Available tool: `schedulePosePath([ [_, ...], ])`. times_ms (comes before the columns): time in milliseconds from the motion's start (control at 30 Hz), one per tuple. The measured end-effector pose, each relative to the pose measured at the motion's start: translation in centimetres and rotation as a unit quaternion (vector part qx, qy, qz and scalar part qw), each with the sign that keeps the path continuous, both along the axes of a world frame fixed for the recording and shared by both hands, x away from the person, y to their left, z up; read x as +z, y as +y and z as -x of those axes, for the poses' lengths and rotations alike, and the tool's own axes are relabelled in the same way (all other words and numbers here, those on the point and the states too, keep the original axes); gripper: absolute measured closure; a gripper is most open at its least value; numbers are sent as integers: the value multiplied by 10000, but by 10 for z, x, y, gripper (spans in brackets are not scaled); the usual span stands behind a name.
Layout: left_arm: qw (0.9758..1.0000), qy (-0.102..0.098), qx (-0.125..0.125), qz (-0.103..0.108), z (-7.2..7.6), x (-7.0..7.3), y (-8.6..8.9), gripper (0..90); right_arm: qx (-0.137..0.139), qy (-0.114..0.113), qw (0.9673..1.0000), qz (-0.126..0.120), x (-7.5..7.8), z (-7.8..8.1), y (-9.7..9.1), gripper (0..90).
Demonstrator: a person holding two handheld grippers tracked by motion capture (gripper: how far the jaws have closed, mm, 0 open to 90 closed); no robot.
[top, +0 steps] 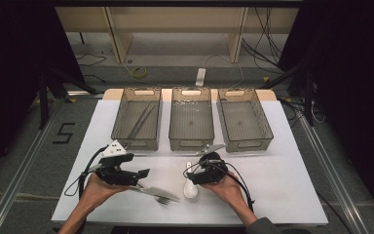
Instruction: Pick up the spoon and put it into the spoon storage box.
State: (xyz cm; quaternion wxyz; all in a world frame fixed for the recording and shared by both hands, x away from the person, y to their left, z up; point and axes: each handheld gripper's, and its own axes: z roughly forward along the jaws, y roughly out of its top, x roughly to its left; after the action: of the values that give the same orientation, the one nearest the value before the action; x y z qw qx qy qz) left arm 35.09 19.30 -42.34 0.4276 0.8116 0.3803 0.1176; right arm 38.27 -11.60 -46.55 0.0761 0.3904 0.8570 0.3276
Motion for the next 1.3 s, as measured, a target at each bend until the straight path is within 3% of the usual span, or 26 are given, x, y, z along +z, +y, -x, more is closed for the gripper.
schedulePosePath([
  [533, 9999, -52, -53, -70, 2, -2, -4, 155, 200, 281, 9992, 204, -11, -8, 17, 466],
  [800, 9999, -39, -79, -119, 1, -3, -3, 155, 294, 232, 9988, 315, -11, -7, 21, 510],
  [1200, 9998, -14, -122, -173, 1, -4, -5, 156, 250, 330, 9983, 402, -10, -7, 26, 541],
  [1300, 9998, -21, -140, -157, 2, -3, -5, 156, 312, 273, 9976, 546, -10, -5, 30, 577],
])
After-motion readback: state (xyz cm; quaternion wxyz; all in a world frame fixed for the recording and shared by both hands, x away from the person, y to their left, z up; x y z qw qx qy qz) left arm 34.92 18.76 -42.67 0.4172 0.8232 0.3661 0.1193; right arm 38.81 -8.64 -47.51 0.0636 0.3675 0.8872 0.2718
